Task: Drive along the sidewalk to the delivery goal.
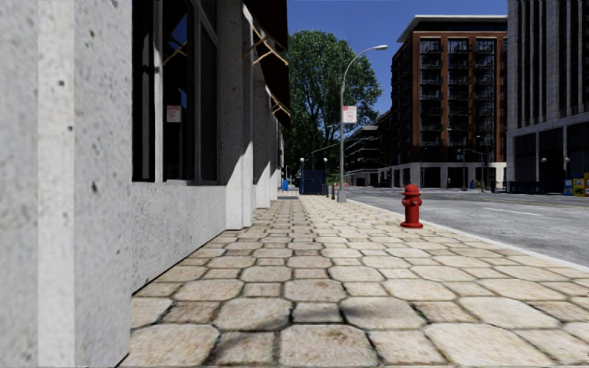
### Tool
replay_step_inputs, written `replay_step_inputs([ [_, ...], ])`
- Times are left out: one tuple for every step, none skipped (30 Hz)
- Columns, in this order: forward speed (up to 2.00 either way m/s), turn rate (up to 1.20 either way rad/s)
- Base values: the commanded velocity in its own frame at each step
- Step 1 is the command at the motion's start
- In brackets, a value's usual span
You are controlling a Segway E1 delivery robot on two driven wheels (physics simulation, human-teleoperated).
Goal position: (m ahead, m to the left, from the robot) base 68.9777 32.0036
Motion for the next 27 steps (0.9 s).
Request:
replay_step_inputs([
  [1.92,0.0],
  [1.92,0.0],
  [1.92,0.0],
  [1.92,0.0],
  [1.92,0.0],
  [1.92,0.0],
  [1.92,0.0],
  [1.92,0.0],
  [1.92,0.0],
  [1.92,0.0],
  [1.92,0.0],
  [1.92,0.0],
  [1.92,0.0],
  [1.92,0.0],
  [1.92,0.0],
  [1.92,0.0],
  [1.92,0.0],
  [1.92,0.0],
  [1.92,0.0],
  [1.92,0.0],
  [1.92,0.0],
  [1.92,0.0],
  [1.92,0.0],
  [1.92,0.0],
  [1.92,0.0],
  [1.92,0.0],
  [1.92,0.0],
])
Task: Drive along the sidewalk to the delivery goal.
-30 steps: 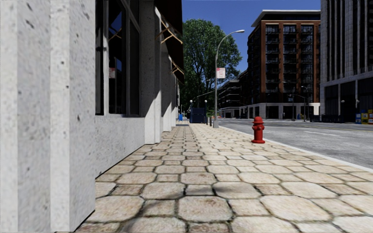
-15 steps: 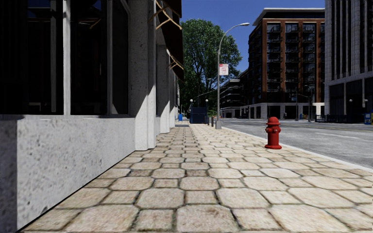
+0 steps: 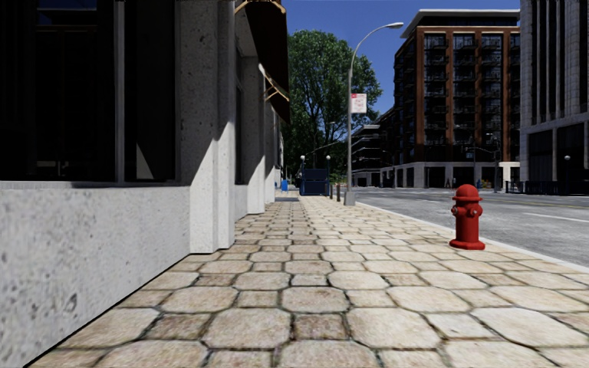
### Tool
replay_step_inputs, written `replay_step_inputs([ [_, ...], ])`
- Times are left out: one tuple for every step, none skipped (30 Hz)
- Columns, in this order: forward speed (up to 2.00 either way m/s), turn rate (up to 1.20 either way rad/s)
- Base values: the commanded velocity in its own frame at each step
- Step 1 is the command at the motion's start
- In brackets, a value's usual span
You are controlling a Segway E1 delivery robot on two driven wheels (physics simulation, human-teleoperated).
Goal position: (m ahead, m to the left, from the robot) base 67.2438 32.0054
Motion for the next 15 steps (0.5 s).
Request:
replay_step_inputs([
  [1.92,0.0],
  [1.92,0.0],
  [1.92,0.0],
  [1.92,0.0],
  [1.92,0.0],
  [1.92,0.0],
  [1.92,0.0],
  [1.92,0.0],
  [1.92,0.0],
  [1.92,0.0],
  [1.92,0.0],
  [1.92,0.0],
  [1.92,0.0],
  [1.92,0.0],
  [1.92,0.0],
])
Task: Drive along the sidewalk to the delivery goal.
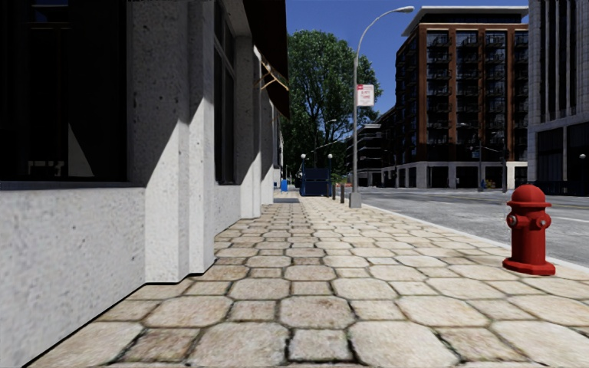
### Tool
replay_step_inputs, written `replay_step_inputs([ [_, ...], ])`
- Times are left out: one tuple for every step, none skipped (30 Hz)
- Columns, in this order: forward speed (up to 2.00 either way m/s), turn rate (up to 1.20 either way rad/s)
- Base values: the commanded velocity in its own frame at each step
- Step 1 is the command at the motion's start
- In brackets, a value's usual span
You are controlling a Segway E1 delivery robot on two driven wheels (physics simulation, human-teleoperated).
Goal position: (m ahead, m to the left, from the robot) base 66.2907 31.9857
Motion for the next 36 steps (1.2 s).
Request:
replay_step_inputs([
  [1.92,0.0],
  [1.92,0.0],
  [1.92,0.0],
  [1.92,0.0],
  [1.92,0.0],
  [1.92,0.0],
  [1.92,0.0],
  [1.92,0.0],
  [1.92,0.0],
  [1.92,0.0],
  [1.92,0.0],
  [1.92,0.0],
  [1.92,0.0],
  [1.92,0.0],
  [1.92,0.0],
  [1.92,0.0],
  [1.92,0.0],
  [1.92,0.0],
  [1.92,0.0],
  [1.92,0.0],
  [1.92,0.0],
  [1.92,0.0],
  [1.92,0.0],
  [1.92,0.0],
  [1.92,0.0],
  [1.92,0.0],
  [1.92,0.0],
  [1.92,0.0],
  [1.92,0.0],
  [1.92,0.0],
  [1.92,0.0],
  [1.92,0.0],
  [1.92,0.0],
  [1.92,0.0],
  [1.92,0.0],
  [1.92,0.0],
])
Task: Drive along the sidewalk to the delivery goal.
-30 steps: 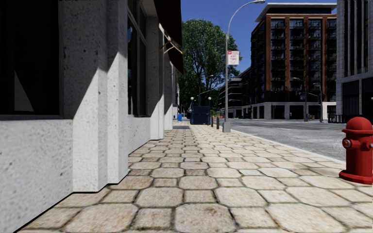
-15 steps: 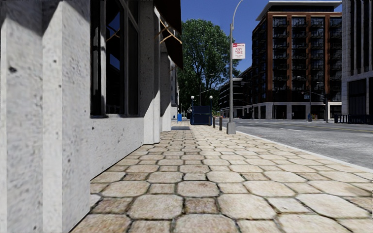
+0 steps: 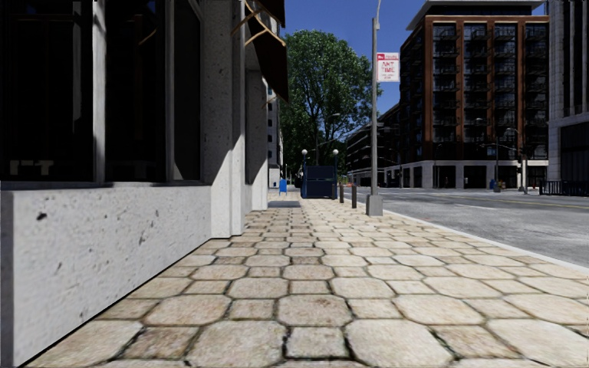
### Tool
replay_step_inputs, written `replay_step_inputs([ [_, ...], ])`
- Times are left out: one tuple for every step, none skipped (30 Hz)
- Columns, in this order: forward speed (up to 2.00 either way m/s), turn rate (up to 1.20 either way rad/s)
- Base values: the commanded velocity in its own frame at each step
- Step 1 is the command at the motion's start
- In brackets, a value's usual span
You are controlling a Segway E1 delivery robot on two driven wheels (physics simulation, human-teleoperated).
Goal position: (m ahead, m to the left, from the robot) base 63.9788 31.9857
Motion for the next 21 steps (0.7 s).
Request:
replay_step_inputs([
  [1.92,0.0],
  [1.92,0.0],
  [1.92,0.0],
  [1.92,0.0],
  [1.92,0.0],
  [1.92,0.0],
  [1.92,0.0],
  [1.92,0.0],
  [1.92,0.0],
  [1.92,0.0],
  [1.92,0.0],
  [1.92,0.0],
  [1.92,0.0],
  [1.92,0.0],
  [1.92,0.0],
  [1.92,0.0],
  [1.92,0.0],
  [1.92,0.0],
  [1.92,0.0],
  [1.92,0.0],
  [1.92,0.0],
])
